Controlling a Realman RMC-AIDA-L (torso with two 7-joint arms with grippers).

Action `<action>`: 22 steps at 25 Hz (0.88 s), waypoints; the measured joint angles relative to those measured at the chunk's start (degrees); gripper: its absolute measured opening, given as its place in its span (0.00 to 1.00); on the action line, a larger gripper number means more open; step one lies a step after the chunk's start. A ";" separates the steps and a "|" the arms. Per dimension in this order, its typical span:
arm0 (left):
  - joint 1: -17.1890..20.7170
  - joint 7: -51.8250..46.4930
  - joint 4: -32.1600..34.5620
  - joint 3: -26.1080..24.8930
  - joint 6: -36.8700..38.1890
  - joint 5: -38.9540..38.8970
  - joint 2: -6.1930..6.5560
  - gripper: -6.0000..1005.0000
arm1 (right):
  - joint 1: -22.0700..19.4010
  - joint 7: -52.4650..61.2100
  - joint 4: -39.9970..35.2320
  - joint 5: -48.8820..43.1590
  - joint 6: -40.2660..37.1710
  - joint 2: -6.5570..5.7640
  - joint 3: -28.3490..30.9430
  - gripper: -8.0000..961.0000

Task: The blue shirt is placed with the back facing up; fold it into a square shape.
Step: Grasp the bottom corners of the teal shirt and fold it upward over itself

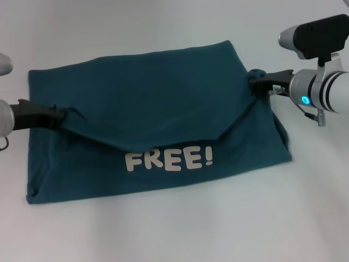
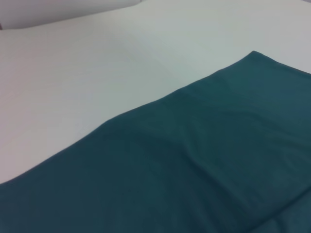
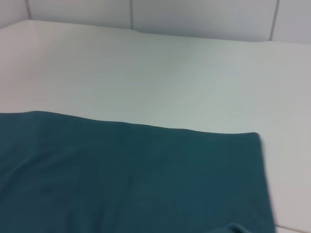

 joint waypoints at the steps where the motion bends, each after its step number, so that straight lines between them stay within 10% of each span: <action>1: 0.02 0.01 -0.01 0.15 -0.40 -0.03 -0.11 0.04 | 0.31 0.00 0.69 0.00 1.00 0.00 -0.03 0.12; 22: 0.69 2.90 -1.35 0.55 -11.30 -0.10 -2.63 0.08 | 1.51 -0.19 4.55 0.40 8.06 0.00 -0.13 0.13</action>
